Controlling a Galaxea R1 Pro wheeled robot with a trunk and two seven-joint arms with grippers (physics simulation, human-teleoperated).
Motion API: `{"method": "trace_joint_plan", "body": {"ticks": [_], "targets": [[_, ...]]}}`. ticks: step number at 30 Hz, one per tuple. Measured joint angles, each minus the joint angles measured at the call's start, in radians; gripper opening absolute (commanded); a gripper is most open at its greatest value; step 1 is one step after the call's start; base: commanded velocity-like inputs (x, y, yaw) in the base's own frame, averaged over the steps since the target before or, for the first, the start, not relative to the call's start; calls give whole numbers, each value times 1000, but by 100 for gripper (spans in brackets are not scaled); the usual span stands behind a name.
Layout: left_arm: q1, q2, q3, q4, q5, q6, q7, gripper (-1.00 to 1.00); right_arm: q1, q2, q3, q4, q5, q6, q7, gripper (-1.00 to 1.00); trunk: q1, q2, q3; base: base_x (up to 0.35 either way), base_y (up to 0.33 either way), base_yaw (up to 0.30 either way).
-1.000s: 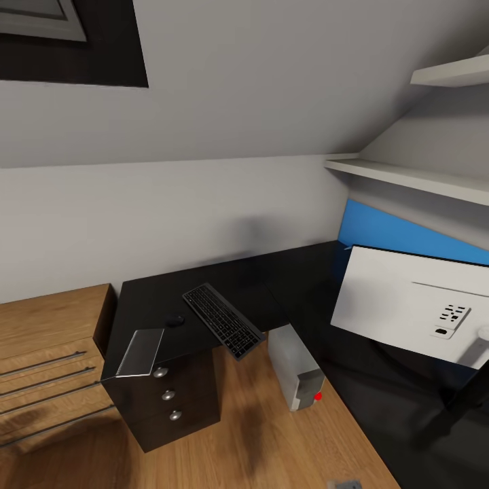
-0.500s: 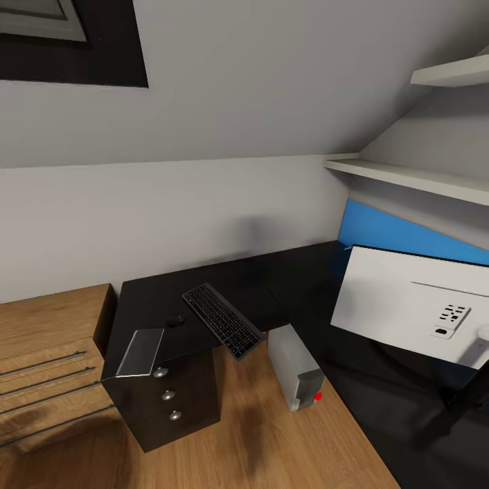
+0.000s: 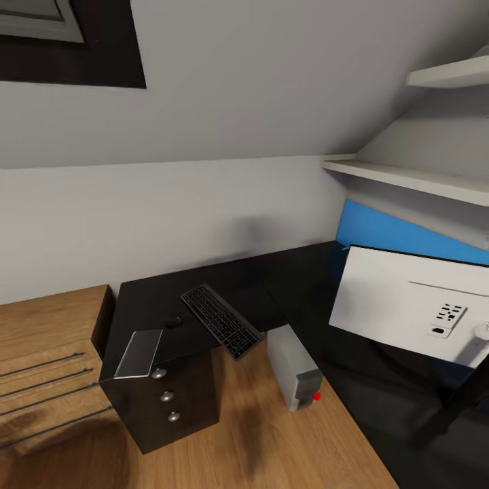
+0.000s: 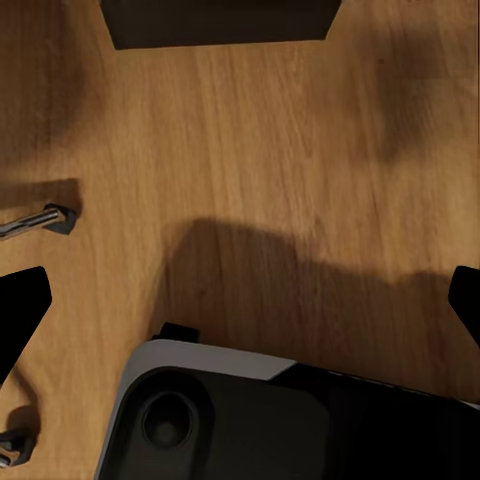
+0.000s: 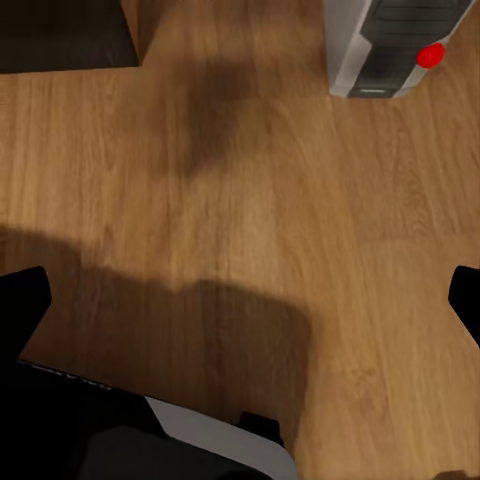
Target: In the bedroom, organize the workspace by keeping the computer under the desk, ensuring the monitor is on the desk, placing the keyboard on the desk next to the monitor, placing the mouse on the desk next to the keyboard, moving the folder from the swivel chair onto the desk next to the mouse, stacking the notebook on top of the folder with the pen on top of the notebook, and positioning the swivel chair next to the desk.
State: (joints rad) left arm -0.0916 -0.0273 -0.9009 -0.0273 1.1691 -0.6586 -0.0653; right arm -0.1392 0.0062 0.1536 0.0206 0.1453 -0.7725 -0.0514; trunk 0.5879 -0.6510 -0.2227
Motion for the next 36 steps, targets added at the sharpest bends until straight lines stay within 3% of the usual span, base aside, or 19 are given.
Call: {"method": "trace_joint_plan", "body": {"ticks": [11,24,36], "targets": [[-1,0,0,0,0,-1,0,100,1,13,0,0,1,-3,0,100,0,0,13,-3,0,-144],[0,0,0,0,0,0,0,100,1,19,0,0,1,0,0,100,0,0,18,-209,-44,-42],[-1,0,0,0,0,-1,0,100,1,20,-1,0,1,-2,0,100,0,0,30,-25,-5,-148]]}}
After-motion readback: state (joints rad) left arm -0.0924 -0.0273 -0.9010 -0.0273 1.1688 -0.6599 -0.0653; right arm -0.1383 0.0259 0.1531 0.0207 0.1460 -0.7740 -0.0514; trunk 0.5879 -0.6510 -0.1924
